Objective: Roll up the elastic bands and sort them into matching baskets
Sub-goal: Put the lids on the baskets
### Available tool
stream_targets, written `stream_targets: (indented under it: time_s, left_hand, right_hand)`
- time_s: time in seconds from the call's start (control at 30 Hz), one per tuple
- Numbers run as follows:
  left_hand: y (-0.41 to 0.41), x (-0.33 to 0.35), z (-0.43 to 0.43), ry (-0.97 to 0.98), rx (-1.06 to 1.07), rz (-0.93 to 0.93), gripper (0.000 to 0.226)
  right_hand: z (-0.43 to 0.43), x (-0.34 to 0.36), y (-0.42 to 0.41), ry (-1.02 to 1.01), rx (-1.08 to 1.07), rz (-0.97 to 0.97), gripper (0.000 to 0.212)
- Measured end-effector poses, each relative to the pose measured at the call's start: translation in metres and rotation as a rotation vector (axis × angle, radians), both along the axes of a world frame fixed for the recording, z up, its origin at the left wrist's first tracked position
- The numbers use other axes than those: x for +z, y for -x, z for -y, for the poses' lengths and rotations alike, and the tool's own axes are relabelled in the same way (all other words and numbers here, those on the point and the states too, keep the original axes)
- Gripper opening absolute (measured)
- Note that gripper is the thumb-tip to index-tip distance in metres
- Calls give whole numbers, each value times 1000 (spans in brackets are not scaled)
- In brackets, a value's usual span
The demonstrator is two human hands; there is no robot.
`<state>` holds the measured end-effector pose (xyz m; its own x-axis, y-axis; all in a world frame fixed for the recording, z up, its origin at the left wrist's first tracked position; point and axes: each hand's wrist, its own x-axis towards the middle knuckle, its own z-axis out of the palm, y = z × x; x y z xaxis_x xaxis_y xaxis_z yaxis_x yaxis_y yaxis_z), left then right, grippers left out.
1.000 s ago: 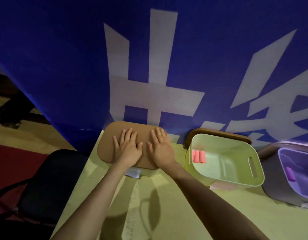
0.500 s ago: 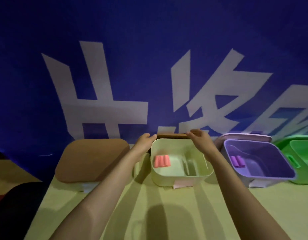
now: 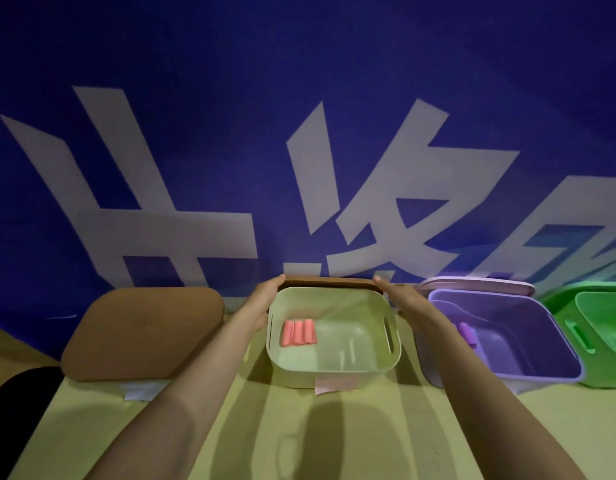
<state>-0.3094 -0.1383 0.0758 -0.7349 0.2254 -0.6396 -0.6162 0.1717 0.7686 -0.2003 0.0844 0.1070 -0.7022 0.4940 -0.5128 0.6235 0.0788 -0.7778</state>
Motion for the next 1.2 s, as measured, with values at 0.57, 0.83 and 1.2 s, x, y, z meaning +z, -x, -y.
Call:
stream_targets:
  time_s: [0.57, 0.83, 1.2]
  left_hand:
    - [4, 0, -8, 84, 17, -101, 71]
    - [-14, 36, -5, -69, 68, -259, 71]
    - [-61, 21, 22, 76, -9, -300, 43]
  right_hand:
    - [-16, -25, 6, 298, -142, -149, 40]
    - [-10, 13, -8, 183, -167, -227, 51]
    - [9, -5, -67, 197, -37, -236, 55]
